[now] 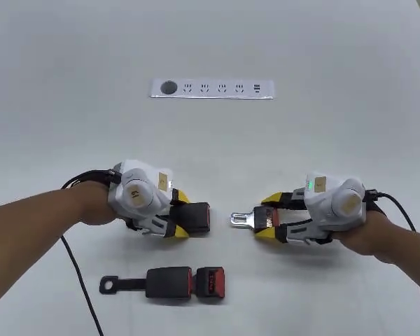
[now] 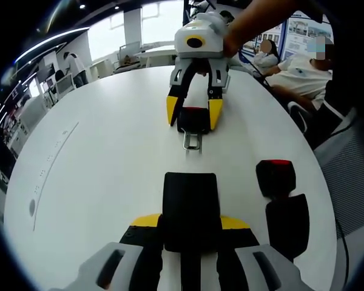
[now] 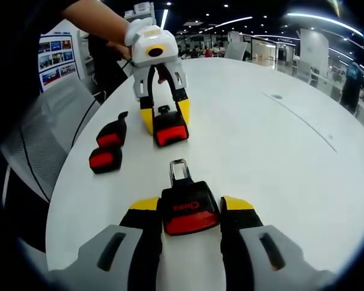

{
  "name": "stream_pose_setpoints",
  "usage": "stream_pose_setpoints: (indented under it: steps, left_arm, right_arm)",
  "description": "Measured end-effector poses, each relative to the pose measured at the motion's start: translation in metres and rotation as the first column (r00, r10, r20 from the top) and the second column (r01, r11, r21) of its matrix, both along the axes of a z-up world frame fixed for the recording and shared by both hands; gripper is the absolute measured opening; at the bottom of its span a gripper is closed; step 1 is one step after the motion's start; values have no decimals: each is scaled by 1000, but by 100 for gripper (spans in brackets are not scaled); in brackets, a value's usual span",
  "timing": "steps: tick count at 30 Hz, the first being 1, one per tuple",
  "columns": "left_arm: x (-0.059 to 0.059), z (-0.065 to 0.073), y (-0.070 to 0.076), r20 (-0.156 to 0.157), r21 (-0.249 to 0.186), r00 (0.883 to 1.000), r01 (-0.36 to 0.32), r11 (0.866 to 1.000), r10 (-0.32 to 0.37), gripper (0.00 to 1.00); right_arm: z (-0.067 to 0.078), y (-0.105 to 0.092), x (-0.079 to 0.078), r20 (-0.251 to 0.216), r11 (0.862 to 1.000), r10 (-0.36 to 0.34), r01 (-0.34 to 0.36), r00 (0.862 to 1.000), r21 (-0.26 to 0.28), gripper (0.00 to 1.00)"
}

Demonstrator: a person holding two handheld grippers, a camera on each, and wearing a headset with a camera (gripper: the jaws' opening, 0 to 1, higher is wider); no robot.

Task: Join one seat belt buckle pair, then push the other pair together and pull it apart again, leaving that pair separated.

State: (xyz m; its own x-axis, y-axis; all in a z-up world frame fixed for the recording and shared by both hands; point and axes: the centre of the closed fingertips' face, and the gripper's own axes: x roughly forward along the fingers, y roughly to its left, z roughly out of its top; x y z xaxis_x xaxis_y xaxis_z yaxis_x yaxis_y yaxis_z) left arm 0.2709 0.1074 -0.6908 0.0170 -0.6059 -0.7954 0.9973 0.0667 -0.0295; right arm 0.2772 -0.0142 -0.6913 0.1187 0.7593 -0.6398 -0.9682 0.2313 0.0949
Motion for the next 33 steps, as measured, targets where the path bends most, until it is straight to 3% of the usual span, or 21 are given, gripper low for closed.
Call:
stream_pose_setpoints:
  steps: [33]
  left_arm:
    - [1, 0, 1, 0, -2, 1000, -1, 1000, 1, 34]
  right_arm:
    - [6, -45, -6, -4, 1000, -19, 19, 1000, -20, 36]
